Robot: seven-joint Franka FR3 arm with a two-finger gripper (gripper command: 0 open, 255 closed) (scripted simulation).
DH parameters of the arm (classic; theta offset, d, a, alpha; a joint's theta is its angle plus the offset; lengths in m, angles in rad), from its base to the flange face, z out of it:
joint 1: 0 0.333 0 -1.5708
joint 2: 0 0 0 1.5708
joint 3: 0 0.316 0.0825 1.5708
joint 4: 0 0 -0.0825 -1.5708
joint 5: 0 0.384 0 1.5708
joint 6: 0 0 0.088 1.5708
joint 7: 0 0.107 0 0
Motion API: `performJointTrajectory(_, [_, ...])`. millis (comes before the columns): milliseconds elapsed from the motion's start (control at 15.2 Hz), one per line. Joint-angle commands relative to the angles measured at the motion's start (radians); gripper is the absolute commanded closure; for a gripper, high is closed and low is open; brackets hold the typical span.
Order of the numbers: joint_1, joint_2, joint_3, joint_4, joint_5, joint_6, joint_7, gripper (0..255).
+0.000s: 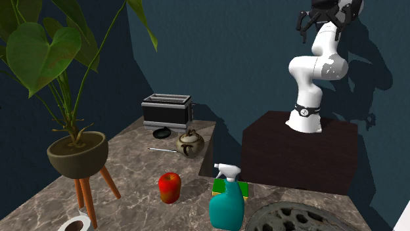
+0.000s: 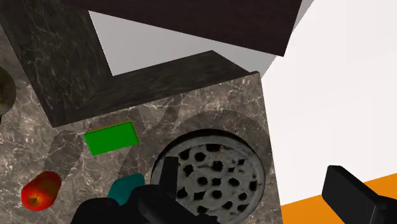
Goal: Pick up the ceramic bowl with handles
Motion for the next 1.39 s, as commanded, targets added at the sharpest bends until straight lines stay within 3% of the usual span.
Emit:
performJointTrajectory(0, [0.0,0.0,0.0,0.0,0.0,0.0,0.0,0])
performJointTrajectory(660, [-0.061,0.102,-0.166,-0.141,-0.101,0.233,-0.199,0])
performJointTrajectory(1320, [-0.1,0.346,-0.344,-0.154,-0.148,0.486,-0.403,0])
